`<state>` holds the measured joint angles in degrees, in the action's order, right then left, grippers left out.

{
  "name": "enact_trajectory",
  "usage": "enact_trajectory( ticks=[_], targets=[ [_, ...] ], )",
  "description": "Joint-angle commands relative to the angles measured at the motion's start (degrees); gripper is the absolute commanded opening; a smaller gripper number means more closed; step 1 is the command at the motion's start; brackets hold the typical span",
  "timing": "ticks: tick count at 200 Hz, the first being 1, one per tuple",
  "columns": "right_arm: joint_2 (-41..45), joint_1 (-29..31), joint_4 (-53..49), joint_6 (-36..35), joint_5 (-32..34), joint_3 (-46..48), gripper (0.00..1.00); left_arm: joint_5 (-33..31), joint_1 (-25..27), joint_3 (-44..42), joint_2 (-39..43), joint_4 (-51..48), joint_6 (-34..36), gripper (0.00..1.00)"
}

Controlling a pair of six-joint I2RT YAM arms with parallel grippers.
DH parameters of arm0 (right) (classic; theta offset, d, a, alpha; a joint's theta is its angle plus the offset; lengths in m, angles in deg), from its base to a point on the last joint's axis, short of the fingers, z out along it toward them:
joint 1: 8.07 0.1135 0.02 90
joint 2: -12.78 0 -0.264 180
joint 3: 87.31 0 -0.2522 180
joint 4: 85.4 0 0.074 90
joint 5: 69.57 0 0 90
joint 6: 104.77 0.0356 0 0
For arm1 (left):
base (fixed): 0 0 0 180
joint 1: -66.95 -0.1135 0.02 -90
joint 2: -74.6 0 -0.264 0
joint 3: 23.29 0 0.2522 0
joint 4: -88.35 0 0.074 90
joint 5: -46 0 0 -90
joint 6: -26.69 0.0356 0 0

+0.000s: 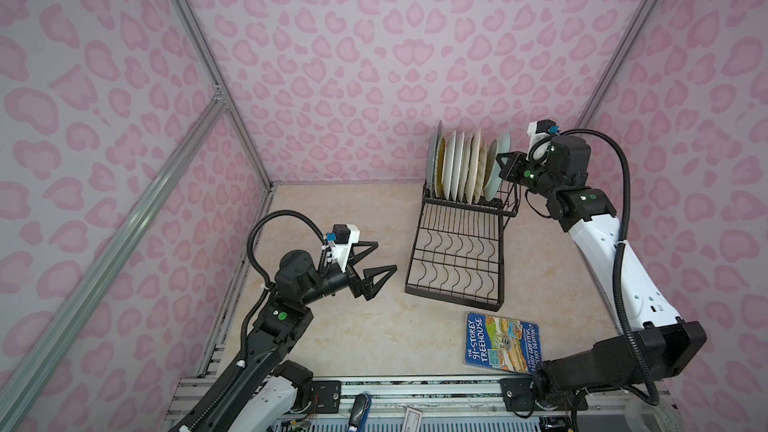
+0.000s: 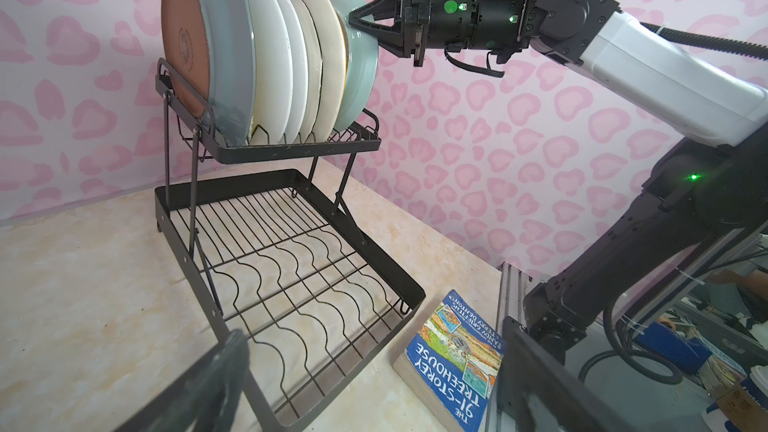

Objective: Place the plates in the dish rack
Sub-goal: 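Lower the teal plate into the upper-tier slot beside the wicker plate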

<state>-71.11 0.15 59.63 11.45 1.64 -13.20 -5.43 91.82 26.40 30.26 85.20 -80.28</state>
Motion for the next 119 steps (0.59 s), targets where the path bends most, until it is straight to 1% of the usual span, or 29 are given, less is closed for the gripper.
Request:
enact_trajectory(
  ticks=[1, 119],
  targets=[
    [-0.3, -0.1, 5.1, -0.6, -1.6, -0.3, 0.0, 0.5, -0.1, 0.5, 0.0, 1.4, -0.1, 0.97],
    [-1.8, -0.6, 1.8, -1.9, -0.4, -0.2, 0.0, 0.7, -0.1, 0.6, -0.2, 1.1, -0.1, 0.98]
  ],
)
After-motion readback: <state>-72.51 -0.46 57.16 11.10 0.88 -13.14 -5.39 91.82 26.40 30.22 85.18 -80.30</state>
